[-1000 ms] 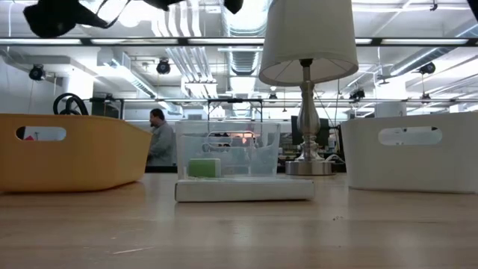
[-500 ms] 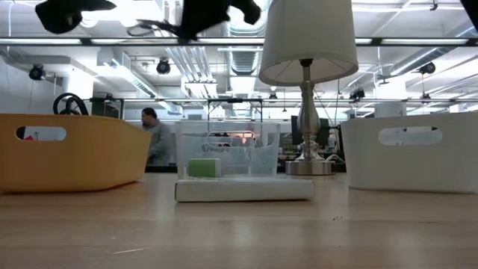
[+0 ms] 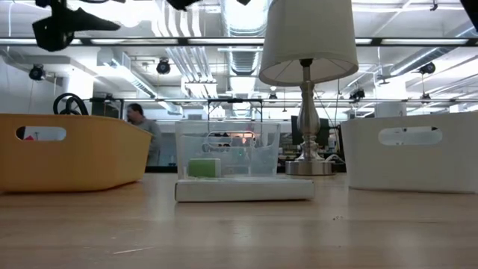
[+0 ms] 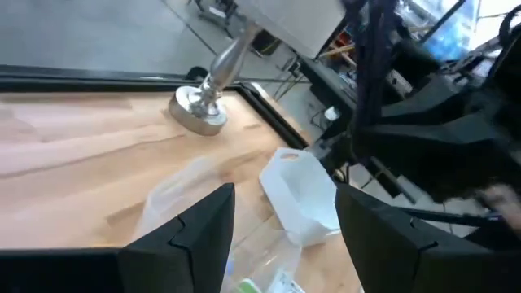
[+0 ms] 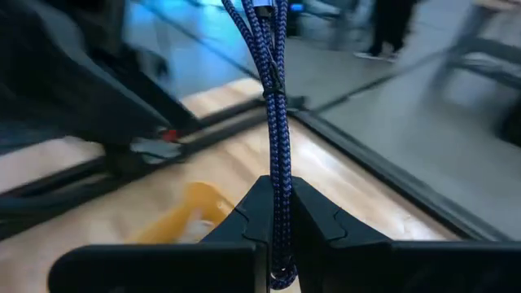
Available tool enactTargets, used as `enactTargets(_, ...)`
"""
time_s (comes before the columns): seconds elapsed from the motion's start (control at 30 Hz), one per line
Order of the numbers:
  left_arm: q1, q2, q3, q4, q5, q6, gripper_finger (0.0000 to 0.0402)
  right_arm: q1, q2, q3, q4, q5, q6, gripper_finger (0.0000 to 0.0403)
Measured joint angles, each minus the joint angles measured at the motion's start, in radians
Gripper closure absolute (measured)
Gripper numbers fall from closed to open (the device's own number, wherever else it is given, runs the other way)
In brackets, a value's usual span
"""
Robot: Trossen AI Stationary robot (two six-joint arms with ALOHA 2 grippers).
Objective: Pick and place items into bin
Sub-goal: Put the violet charger cable into the yellow bin
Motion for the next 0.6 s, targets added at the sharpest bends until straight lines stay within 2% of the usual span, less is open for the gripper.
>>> enactTargets(0.1,0.002,0.019,-0.043,0.209,-0.012,0.087,0.0203,-0.007,0.010,-0.007,0.076,-0.088,-0.017,0.0390)
enactTargets(0.27,0.007,0.042,-0.083,0.515,-0.043,0.302,0.0203,-0.005,0.015,-0.009,0.084,-0.109,-0.010,0.0390)
enactTargets(0.4,0.027,0.040,-0.105,0.644,-0.048,0.400,0.0203,-0.006,0.015,-0.011,0.124,-0.170,-0.011,0.0390)
enactTargets(0.6,0.062,0.064,-0.129,0.738,0.020,0.405,0.0203,-0.005,0.048,-0.003,0.191,-0.220,-0.016,0.0390)
